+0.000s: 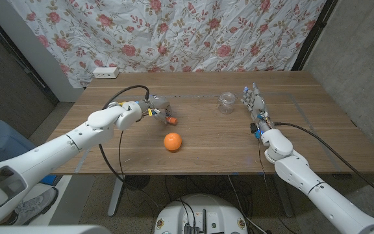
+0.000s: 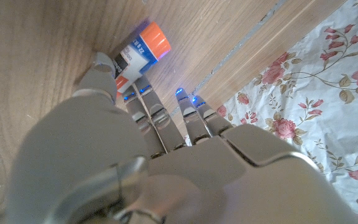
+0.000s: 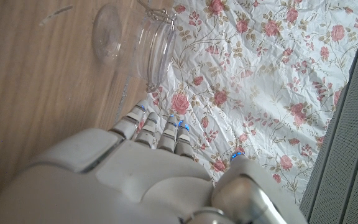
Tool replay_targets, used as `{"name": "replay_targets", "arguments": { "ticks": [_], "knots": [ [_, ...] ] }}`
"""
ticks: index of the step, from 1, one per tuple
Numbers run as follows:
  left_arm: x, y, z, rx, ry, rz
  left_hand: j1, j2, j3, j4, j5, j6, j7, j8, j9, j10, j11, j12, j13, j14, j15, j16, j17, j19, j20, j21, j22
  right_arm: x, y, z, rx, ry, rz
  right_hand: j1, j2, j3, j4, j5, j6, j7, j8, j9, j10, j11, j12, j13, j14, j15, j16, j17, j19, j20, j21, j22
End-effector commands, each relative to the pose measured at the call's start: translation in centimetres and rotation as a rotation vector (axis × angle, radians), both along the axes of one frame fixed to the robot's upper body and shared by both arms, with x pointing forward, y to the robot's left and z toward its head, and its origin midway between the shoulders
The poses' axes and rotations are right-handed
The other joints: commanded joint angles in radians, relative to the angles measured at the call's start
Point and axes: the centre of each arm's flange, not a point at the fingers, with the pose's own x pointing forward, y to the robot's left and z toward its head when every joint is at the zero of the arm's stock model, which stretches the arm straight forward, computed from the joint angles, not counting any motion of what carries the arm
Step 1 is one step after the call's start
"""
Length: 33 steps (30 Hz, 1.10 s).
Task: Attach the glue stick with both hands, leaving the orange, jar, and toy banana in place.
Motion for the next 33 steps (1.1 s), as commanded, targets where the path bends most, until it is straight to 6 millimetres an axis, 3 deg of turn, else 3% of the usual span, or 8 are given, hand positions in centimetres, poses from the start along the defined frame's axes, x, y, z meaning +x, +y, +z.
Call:
{"name": "replay_targets", "arguments": {
  "ticks": [1, 13, 19, 22, 27, 33],
  "knots": [
    [-0.2, 0.2, 0.3, 0.006, -0.004, 0.022, -0.002, -0.021, -0.005, -0.002, 0.008, -0.032, -0.004, -0.005, -0.006, -0.028, -0.002, -0.002, 0.001, -0.010, -0.139, 0.002, 0.002, -0.010, -0.016, -0.001, 0.004, 0.3, 0.1, -0.1, 0.001, 0.008, 0.007, -0.003, 0.013, 0.005, 0.003, 0.005, 0.008, 0.000, 0.006, 0.003, 0.008, -0.003, 0.005, 0.002, 0.003, 0.008, 0.000, 0.003, 0.000, 0.002, -0.001, 0.003],
    [-0.7, 0.2, 0.4, 0.016, 0.005, 0.068, -0.042, -0.055, -0.021, 0.002, 0.007, -0.157, -0.006, -0.008, -0.018, -0.177, -0.001, -0.004, -0.002, -0.068, -0.122, 0.002, 0.004, -0.046, 0.009, -0.001, 0.003, 0.1, 0.1, -0.6, 0.006, 0.016, 0.012, -0.006, 0.012, 0.007, 0.004, 0.005, 0.010, -0.003, 0.007, 0.003, 0.008, -0.003, 0.005, 0.002, 0.002, 0.009, 0.000, 0.004, -0.002, 0.004, -0.002, 0.003],
    [-0.8, 0.2, 0.5, 0.022, 0.025, 0.104, -0.086, -0.077, -0.035, 0.008, 0.000, -0.282, 0.021, -0.012, -0.024, -0.330, 0.002, -0.010, -0.005, -0.131, -0.098, 0.001, 0.005, -0.084, 0.026, -0.001, 0.003, 0.0, 0.0, -0.8, 0.009, 0.017, 0.011, -0.008, 0.012, 0.008, 0.004, 0.006, 0.010, -0.003, 0.007, 0.003, 0.008, -0.004, 0.005, 0.003, 0.002, 0.009, 0.000, 0.005, -0.003, 0.005, -0.002, 0.003],
    [-0.9, 0.2, 0.5, 0.021, 0.042, 0.117, -0.098, -0.081, -0.038, 0.010, -0.002, -0.308, 0.024, -0.011, -0.025, -0.359, 0.003, -0.009, -0.005, -0.153, -0.090, -0.001, 0.005, -0.106, 0.039, -0.006, 0.003, -0.1, 0.0, -0.9, 0.009, 0.018, 0.010, -0.008, 0.012, 0.009, 0.004, 0.006, 0.011, -0.004, 0.007, 0.003, 0.008, -0.004, 0.005, 0.003, 0.001, 0.009, -0.001, 0.005, -0.003, 0.005, -0.002, 0.003],
    [-1.0, 0.3, 0.5, 0.022, 0.052, 0.133, -0.126, -0.091, -0.044, 0.012, -0.004, -0.395, 0.060, -0.014, -0.027, -0.436, 0.005, -0.007, -0.006, -0.200, -0.067, 0.000, 0.005, -0.137, 0.049, -0.005, 0.003, -0.3, 0.0, -1.0, 0.011, 0.018, 0.010, -0.009, 0.012, 0.010, 0.004, 0.006, 0.011, -0.004, 0.006, 0.003, 0.008, -0.003, 0.005, 0.003, 0.001, 0.010, 0.000, 0.005, -0.003, 0.005, -0.002, 0.003],
    [-1.3, 0.4, 0.6, 0.018, 0.057, 0.132, -0.151, -0.098, -0.049, 0.015, -0.004, -0.418, 0.077, -0.007, -0.027, -0.497, 0.009, -0.010, -0.007, -0.233, -0.041, -0.001, 0.005, -0.165, 0.059, -0.007, 0.003, -0.5, 0.0, -1.1, 0.002, 0.016, 0.009, -0.011, 0.011, 0.011, 0.003, 0.006, 0.010, -0.007, 0.006, 0.003, 0.007, -0.002, 0.004, 0.003, -0.001, 0.013, -0.001, 0.006, -0.005, 0.007, -0.002, 0.003]
  ]
}}
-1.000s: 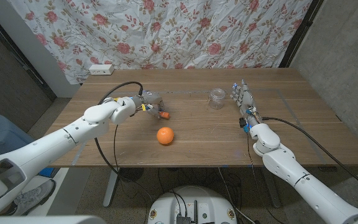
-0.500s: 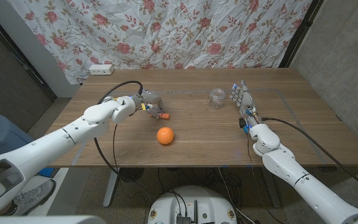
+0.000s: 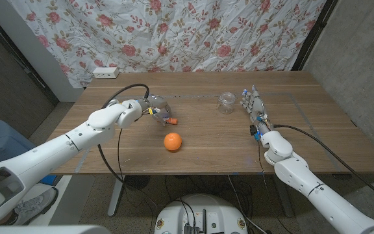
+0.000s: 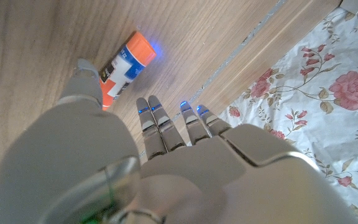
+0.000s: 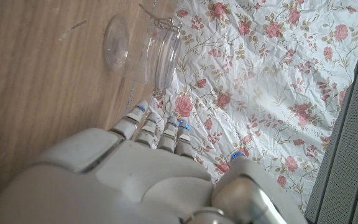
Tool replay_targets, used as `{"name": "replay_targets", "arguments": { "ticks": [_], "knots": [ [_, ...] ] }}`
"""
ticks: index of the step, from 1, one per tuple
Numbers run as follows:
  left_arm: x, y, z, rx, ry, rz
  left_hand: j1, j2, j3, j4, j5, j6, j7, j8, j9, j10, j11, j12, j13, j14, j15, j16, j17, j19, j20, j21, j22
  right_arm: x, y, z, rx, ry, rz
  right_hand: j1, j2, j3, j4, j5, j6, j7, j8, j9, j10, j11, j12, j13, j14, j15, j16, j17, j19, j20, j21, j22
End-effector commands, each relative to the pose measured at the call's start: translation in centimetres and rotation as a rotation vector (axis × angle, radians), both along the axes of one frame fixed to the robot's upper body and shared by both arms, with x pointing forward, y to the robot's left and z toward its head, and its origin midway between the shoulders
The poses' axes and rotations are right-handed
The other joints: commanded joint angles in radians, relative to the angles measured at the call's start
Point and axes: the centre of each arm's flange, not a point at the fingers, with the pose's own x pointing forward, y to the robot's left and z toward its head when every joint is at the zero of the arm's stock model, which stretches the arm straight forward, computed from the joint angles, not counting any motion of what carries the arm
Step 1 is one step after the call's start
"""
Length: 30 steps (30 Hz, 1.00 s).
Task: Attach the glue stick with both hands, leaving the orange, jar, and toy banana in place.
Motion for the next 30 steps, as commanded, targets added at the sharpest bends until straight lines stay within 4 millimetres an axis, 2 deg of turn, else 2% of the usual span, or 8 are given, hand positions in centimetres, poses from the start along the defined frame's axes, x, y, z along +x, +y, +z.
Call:
{"name": "replay_targets", "arguments": {
  "ticks": [1, 3, 8, 10, 13, 15, 25, 30],
  "knots": [
    [-0.6, 0.1, 0.2, 0.001, 0.019, 0.022, -0.021, -0.005, -0.005, 0.002, -0.004, -0.018, 0.005, 0.004, 0.001, -0.031, 0.003, -0.003, 0.002, -0.017, -0.046, -0.001, 0.002, -0.014, 0.005, -0.002, 0.003, -0.4, 0.0, -0.2, -0.005, -0.006, 0.002, -0.007, 0.016, 0.009, 0.000, 0.006, 0.003, -0.003, 0.005, 0.003, 0.004, 0.001, 0.004, 0.003, 0.005, 0.008, -0.001, 0.006, -0.001, 0.004, -0.002, 0.003],
    [-0.6, 0.2, 0.2, -0.014, 0.032, 0.017, -0.035, -0.005, -0.009, 0.006, -0.005, -0.019, 0.007, 0.008, 0.001, -0.057, 0.024, -0.003, 0.002, -0.025, -0.034, 0.000, 0.002, -0.021, 0.007, -0.001, 0.003, -0.4, 0.0, -0.2, -0.007, -0.013, 0.014, -0.009, 0.011, 0.007, 0.000, 0.005, 0.000, -0.004, 0.004, 0.003, 0.000, 0.004, 0.003, 0.003, -0.001, 0.009, -0.003, 0.006, -0.005, 0.007, -0.004, 0.003],
    [-0.8, 0.7, 0.5, -0.054, 0.067, 0.011, -0.066, 0.001, -0.012, 0.013, -0.004, -0.063, 0.020, 0.003, 0.000, -0.141, 0.053, -0.005, 0.000, -0.072, -0.007, -0.004, 0.002, -0.050, 0.010, -0.002, 0.003, -0.4, 0.0, -0.2, -0.019, -0.014, 0.017, -0.017, 0.002, 0.004, 0.000, 0.004, -0.014, -0.005, 0.000, 0.003, -0.008, 0.004, 0.000, 0.003, -0.018, 0.003, -0.008, 0.007, -0.017, 0.010, -0.007, 0.003],
    [-0.7, 1.0, 0.5, -0.088, 0.089, 0.009, -0.076, 0.003, -0.013, 0.015, -0.005, -0.074, 0.015, 0.002, 0.000, -0.160, 0.050, -0.005, 0.000, -0.090, -0.009, -0.006, 0.002, -0.052, 0.009, -0.001, 0.003, -0.4, 0.0, -0.2, -0.026, -0.010, 0.015, -0.018, 0.000, 0.003, 0.000, 0.003, -0.018, -0.007, -0.002, 0.003, -0.012, 0.003, -0.001, 0.003, -0.021, 0.003, -0.009, 0.007, -0.021, 0.008, -0.008, 0.003],
    [-0.6, 1.2, 0.5, -0.135, 0.106, 0.004, -0.100, 0.012, -0.015, 0.022, -0.005, -0.117, 0.010, -0.004, -0.001, -0.197, 0.062, -0.003, -0.002, -0.117, -0.022, -0.005, 0.003, -0.062, -0.004, 0.000, 0.004, -0.5, 0.0, -0.1, -0.034, -0.006, 0.010, -0.022, -0.003, 0.003, 0.000, 0.003, -0.026, -0.007, -0.003, 0.003, -0.013, 0.005, -0.001, 0.002, -0.029, -0.011, -0.011, 0.007, -0.027, 0.006, -0.009, 0.003],
    [-0.6, 1.4, 0.5, -0.172, 0.118, -0.004, -0.112, 0.016, -0.016, 0.025, -0.006, -0.136, 0.017, -0.005, -0.001, -0.217, 0.064, -0.004, -0.003, -0.133, -0.024, -0.005, 0.003, -0.069, -0.010, 0.000, 0.004, -0.4, -0.1, 0.0, -0.033, -0.004, 0.008, -0.023, -0.003, 0.003, 0.000, 0.003, -0.027, -0.004, -0.003, 0.003, -0.015, 0.005, -0.001, 0.002, -0.028, -0.016, -0.011, 0.007, -0.030, 0.004, -0.009, 0.003],
    [-1.0, 2.5, 0.7, -0.303, 0.105, -0.048, -0.138, 0.028, -0.018, 0.033, -0.005, -0.183, 0.029, -0.007, -0.002, -0.240, 0.086, 0.001, -0.004, -0.140, -0.020, 0.000, 0.003, -0.073, -0.012, 0.002, 0.004, -0.1, -0.5, 0.5, -0.043, -0.012, -0.011, -0.027, -0.004, 0.005, -0.001, 0.003, -0.036, 0.005, -0.003, 0.002, -0.015, 0.007, 0.000, 0.002, -0.007, -0.020, -0.003, 0.004, -0.035, -0.004, -0.008, 0.003],
    [-0.9, 2.9, 0.6, -0.336, 0.105, -0.065, -0.151, 0.032, -0.020, 0.038, -0.006, -0.193, 0.030, -0.006, -0.002, -0.246, 0.095, 0.003, -0.004, -0.138, -0.014, 0.002, 0.003, -0.073, -0.012, 0.003, 0.004, 0.1, -0.4, 0.4, -0.045, -0.017, -0.011, -0.029, -0.004, 0.005, -0.002, 0.003, -0.035, 0.009, -0.002, 0.002, -0.015, 0.010, 0.001, 0.001, -0.004, -0.019, -0.002, 0.003, -0.033, -0.021, -0.007, 0.002]
  ]
}}
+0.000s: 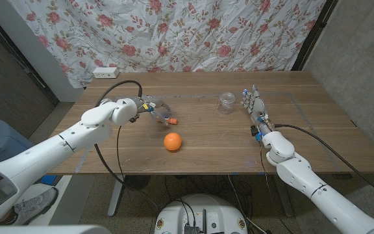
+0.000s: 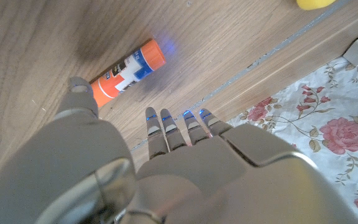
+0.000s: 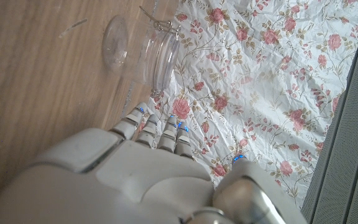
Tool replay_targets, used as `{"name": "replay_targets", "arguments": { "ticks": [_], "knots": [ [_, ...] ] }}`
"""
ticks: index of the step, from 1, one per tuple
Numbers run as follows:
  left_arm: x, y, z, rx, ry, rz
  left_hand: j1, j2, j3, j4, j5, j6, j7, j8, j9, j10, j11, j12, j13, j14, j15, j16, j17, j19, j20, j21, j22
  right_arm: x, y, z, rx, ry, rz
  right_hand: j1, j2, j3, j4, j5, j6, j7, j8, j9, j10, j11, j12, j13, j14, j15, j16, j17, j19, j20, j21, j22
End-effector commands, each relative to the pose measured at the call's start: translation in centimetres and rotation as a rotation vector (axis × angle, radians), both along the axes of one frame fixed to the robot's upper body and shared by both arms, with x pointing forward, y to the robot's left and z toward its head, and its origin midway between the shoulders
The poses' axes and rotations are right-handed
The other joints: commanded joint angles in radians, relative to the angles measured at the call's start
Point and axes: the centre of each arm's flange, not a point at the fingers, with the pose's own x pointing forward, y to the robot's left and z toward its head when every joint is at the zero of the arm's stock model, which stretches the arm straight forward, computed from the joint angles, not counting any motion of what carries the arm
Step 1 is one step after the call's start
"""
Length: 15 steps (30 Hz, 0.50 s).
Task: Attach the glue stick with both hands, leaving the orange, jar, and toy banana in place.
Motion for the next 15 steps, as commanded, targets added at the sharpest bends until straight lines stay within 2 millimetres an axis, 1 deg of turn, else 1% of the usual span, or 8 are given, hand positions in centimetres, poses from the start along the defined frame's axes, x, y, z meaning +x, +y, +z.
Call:
{"name": "replay_targets", "arguments": {
  "ticks": [1, 6, 11, 15],
  "knots": [
    [0.0, 1.4, 0.0, -0.143, 0.002, -0.040, -0.020, 0.005, -0.001, 0.010, -0.002, -0.013, 0.003, -0.002, 0.002, -0.009, 0.007, 0.002, 0.001, 0.000, -0.018, 0.005, 0.003, -0.008, -0.005, 0.003, 0.004, 0.4, -0.1, 0.2, -0.016, -0.002, -0.012, -0.005, 0.013, 0.005, -0.002, 0.003, -0.001, 0.003, -0.001, 0.002, -0.001, 0.006, 0.001, 0.001, 0.008, 0.001, 0.006, 0.001, 0.008, -0.011, 0.001, 0.002],
    [0.1, 2.1, -0.3, -0.264, -0.009, -0.061, -0.030, 0.012, -0.001, 0.014, -0.002, -0.022, -0.001, -0.001, 0.002, -0.017, 0.012, 0.003, 0.001, -0.005, -0.019, 0.004, 0.003, -0.006, -0.006, 0.005, 0.004, 0.5, -0.1, -0.2, -0.011, 0.001, -0.014, -0.007, 0.013, 0.006, -0.001, 0.003, 0.000, 0.005, -0.001, 0.002, -0.001, 0.006, 0.001, 0.001, 0.006, 0.003, 0.005, 0.001, 0.008, -0.013, 0.001, 0.002],
    [0.3, 2.8, -0.9, -0.379, -0.008, -0.066, -0.036, 0.021, 0.001, 0.016, -0.001, -0.024, 0.001, 0.002, 0.002, -0.019, 0.015, 0.005, 0.000, -0.006, -0.020, 0.005, 0.003, -0.001, -0.015, 0.007, 0.004, 0.7, -0.3, -0.4, -0.010, -0.003, -0.014, -0.009, 0.012, 0.006, -0.001, 0.003, 0.000, 0.006, 0.000, 0.002, -0.001, 0.006, 0.002, 0.001, 0.003, 0.001, 0.004, 0.001, 0.009, -0.015, 0.002, 0.002],
    [0.6, 3.2, -1.5, -0.455, -0.006, -0.106, -0.042, 0.048, 0.011, 0.019, 0.001, -0.018, 0.015, 0.008, 0.001, -0.017, 0.021, 0.009, 0.000, 0.002, -0.014, 0.009, 0.002, 0.019, -0.021, 0.013, 0.004, 0.8, -0.6, -0.3, -0.019, -0.004, -0.021, -0.011, 0.012, 0.006, -0.001, 0.003, 0.004, 0.008, 0.002, 0.002, 0.001, 0.007, 0.003, 0.001, 0.012, -0.003, 0.007, 0.000, 0.016, -0.019, 0.005, 0.002]
  ]
}}
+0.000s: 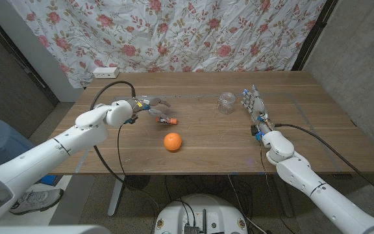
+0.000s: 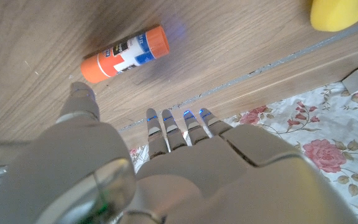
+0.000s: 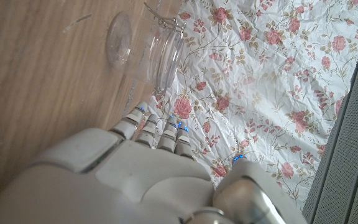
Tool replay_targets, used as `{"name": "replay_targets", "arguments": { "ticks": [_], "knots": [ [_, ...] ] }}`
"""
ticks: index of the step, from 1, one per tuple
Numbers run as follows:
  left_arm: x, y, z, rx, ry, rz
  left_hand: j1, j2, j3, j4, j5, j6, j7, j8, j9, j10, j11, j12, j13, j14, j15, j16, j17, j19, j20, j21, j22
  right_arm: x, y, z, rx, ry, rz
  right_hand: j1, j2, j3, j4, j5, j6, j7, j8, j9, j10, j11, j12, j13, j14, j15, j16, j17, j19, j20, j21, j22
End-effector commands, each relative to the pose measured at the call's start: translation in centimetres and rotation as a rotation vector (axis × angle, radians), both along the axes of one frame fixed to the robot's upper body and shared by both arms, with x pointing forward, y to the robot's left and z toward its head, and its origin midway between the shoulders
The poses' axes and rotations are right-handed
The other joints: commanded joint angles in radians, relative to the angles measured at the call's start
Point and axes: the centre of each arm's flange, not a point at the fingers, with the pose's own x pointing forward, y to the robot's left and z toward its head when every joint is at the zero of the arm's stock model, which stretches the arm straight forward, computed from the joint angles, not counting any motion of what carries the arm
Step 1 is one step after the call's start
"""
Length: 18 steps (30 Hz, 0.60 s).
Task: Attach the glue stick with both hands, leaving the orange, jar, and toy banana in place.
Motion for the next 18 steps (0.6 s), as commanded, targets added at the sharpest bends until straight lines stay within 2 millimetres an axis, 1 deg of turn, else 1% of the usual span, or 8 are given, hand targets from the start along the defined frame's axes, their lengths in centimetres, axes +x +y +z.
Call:
{"name": "replay_targets", "arguments": {
  "ticks": [1, 12, 13, 18],
  "knots": [
    [0.6, 1.6, -1.3, -0.240, -0.006, -0.048, -0.005, 0.025, 0.010, 0.008, 0.001, 0.006, 0.017, 0.008, 0.001, -0.002, 0.007, 0.010, 0.000, 0.005, -0.014, 0.009, 0.002, 0.014, -0.004, 0.009, 0.004, 0.3, -0.4, -0.1, -0.012, -0.009, -0.008, -0.011, 0.012, 0.006, -0.001, 0.003, 0.005, 0.008, 0.003, 0.002, 0.002, 0.008, 0.003, 0.001, 0.015, -0.003, 0.008, 0.000, 0.008, -0.011, 0.006, 0.002],
    [1.4, 1.9, -2.2, -0.432, -0.029, -0.088, -0.009, 0.051, 0.021, 0.007, 0.002, 0.012, 0.029, 0.011, -0.001, 0.008, 0.006, 0.016, -0.001, 0.025, -0.016, 0.013, 0.001, 0.037, -0.008, 0.013, 0.003, 0.8, -0.5, 0.0, -0.015, -0.007, 0.003, -0.012, 0.013, 0.010, -0.003, 0.004, 0.012, 0.010, 0.005, 0.002, 0.014, 0.008, 0.007, 0.001, 0.023, -0.014, 0.010, -0.002, 0.025, -0.018, 0.011, 0.001],
    [1.5, 2.0, -2.3, -0.458, -0.032, -0.090, -0.010, 0.057, 0.024, 0.006, 0.002, 0.018, 0.038, 0.013, -0.001, 0.009, 0.007, 0.017, -0.001, 0.027, -0.016, 0.013, 0.001, 0.039, -0.008, 0.013, 0.003, 0.9, -0.6, 0.0, -0.014, -0.005, 0.004, -0.012, 0.013, 0.010, -0.003, 0.004, 0.011, 0.011, 0.005, 0.002, 0.014, 0.009, 0.007, 0.001, 0.023, -0.014, 0.010, -0.002, 0.025, -0.019, 0.011, 0.001],
    [1.9, 2.1, -2.7, -0.561, -0.042, -0.109, -0.015, 0.069, 0.029, 0.003, 0.002, 0.023, 0.053, 0.012, -0.002, 0.011, 0.021, 0.018, -0.001, 0.041, -0.014, 0.013, 0.000, 0.061, -0.025, 0.017, 0.003, 1.0, -0.7, 0.0, -0.014, 0.000, 0.002, -0.012, 0.013, 0.011, -0.004, 0.004, 0.012, 0.011, 0.005, 0.002, 0.017, 0.012, 0.008, 0.001, 0.024, -0.014, 0.010, -0.002, 0.028, -0.020, 0.011, 0.001]
  ]
}}
